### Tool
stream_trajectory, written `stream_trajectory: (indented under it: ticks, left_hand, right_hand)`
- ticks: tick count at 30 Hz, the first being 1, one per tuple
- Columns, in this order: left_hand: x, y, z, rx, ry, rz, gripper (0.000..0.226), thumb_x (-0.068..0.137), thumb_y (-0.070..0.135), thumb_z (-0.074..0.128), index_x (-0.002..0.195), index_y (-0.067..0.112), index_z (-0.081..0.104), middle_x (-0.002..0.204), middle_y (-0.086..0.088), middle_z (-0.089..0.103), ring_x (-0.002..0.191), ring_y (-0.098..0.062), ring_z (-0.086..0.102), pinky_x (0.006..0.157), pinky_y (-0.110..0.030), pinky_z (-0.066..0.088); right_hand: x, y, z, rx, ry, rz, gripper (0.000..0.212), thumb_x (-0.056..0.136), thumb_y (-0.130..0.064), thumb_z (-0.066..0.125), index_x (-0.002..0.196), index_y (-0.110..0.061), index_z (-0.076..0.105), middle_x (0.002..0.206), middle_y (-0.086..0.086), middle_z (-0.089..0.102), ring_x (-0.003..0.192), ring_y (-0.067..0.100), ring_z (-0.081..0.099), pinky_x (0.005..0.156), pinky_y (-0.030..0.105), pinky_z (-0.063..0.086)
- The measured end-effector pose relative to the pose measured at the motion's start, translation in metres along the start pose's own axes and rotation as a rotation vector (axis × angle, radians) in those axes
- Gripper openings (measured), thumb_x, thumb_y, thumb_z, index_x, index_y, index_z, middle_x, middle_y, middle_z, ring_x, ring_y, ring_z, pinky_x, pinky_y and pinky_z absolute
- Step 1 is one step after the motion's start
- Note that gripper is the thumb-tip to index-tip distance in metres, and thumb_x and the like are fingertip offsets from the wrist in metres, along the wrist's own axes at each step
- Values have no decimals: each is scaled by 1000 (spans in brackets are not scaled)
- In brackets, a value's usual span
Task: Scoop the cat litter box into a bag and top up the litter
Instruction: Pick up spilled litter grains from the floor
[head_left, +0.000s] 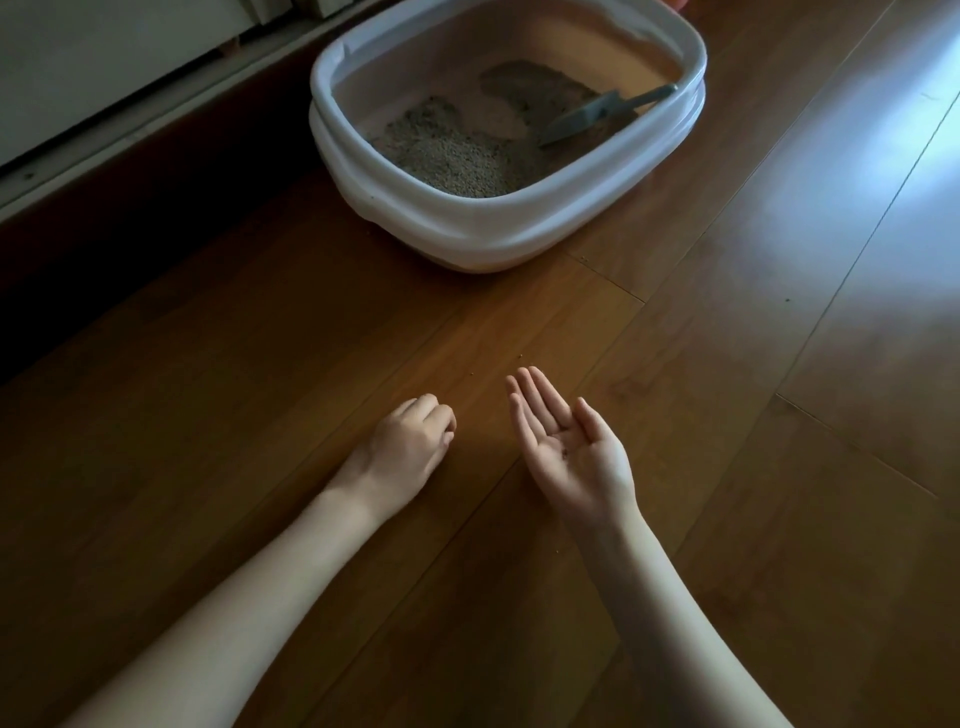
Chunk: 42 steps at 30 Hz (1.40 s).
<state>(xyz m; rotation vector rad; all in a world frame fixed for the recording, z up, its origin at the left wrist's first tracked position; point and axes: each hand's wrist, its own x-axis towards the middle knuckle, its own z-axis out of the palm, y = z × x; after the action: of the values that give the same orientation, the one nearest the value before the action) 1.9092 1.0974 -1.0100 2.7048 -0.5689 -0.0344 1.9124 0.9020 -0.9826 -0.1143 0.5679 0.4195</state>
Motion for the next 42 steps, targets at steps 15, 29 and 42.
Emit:
stream_trajectory:
  ticks: [15, 29, 42]
  left_hand:
    - [-12, -17, -13, -154, 89, -212, 15, 81, 12, 72, 96, 13, 71, 95, 0, 66, 90, -12, 58, 75, -23, 51]
    - [8, 17, -18, 74, 72, 75, 8, 79, 14, 70, 75, 14, 62, 74, 0, 59, 70, -14, 55, 64, -28, 51]
    - [59, 25, -29, -247, 331, -125, 4, 84, 13, 67, 87, 12, 69, 87, 0, 63, 82, -13, 58, 72, -24, 49]
  right_hand:
    - [-7, -13, -4, -145, -39, -106, 40, 95, -6, 30, 125, 6, 54, 130, 20, 57, 117, 30, 59, 89, 36, 54]
    - [-5, -13, -15, -116, -42, -119, 45, 97, -21, 35, 129, 7, 51, 136, 25, 50, 125, 36, 51, 104, 40, 43]
    - [9, -10, -9, 47, 15, -80, 51, 102, -26, 33, 109, 11, 66, 122, 26, 61, 103, 35, 67, 87, 37, 55]
